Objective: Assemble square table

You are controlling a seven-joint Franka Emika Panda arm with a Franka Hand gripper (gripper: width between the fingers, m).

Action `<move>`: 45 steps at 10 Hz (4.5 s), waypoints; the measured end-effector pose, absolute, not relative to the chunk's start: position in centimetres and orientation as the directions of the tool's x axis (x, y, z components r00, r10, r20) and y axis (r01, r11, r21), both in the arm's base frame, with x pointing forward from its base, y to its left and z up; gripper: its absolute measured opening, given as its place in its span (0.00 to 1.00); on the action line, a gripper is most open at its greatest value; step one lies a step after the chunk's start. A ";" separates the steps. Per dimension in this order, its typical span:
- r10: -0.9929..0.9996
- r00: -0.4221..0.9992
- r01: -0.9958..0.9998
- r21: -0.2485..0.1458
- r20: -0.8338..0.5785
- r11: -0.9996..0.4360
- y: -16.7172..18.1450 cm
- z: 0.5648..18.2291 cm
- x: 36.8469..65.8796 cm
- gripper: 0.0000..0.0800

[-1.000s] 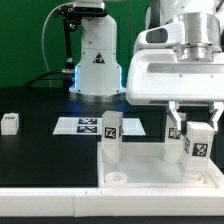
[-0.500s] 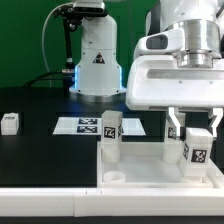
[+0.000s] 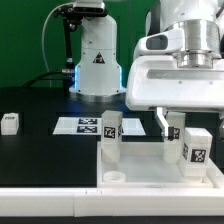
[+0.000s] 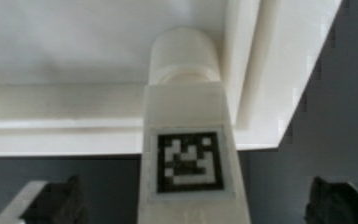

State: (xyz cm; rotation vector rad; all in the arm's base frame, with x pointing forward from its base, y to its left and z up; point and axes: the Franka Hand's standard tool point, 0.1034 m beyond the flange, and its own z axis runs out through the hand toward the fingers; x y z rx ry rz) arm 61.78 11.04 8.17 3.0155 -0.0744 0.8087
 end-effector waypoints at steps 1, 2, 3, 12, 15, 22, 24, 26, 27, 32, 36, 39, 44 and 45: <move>-0.059 0.891 -0.062 -0.008 0.450 -0.998 11.1 8.4 62.1 0.80; -0.071 0.923 -0.068 -0.021 0.378 -0.997 11.5 8.6 62.6 0.81; -0.072 0.949 -0.068 -0.023 0.308 -0.997 11.6 8.7 63.1 0.81; -0.323 0.946 -0.322 -0.023 0.032 -0.946 9.1 8.2 63.8 0.35; -0.511 0.859 -0.511 -0.029 0.026 -0.859 9.1 8.2 63.8 0.36; -0.997 0.039 -0.990 -0.136 -0.059 -0.031 9.3 7.6 63.8 0.36; -0.994 -0.075 -0.986 -0.144 -0.080 0.086 9.3 7.7 63.6 0.36; -0.994 -0.073 -0.986 -0.143 -0.080 0.084 9.3 7.6 63.6 0.57; -0.998 -0.010 -0.989 -0.146 -0.068 0.019 9.3 7.6 63.5 0.57; -0.828 0.560 -0.817 -0.142 0.028 -0.558 9.7 7.8 63.2 0.81; -0.347 0.930 -0.342 -0.064 0.117 -0.937 11.5 8.1 63.6 0.81; -0.388 0.914 -0.382 -0.071 0.115 -0.921 11.4 8.1 63.7 0.66; -0.821 0.567 -0.813 -0.113 0.069 -0.571 11.5 8.0 63.5 0.36; -0.900 0.433 -0.892 -0.127 0.040 -0.435 11.5 7.8 63.6 0.36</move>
Offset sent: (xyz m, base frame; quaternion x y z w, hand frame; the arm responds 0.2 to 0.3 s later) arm 0.0310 -0.0044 0.0086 -0.0257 -0.1837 -0.0338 0.9821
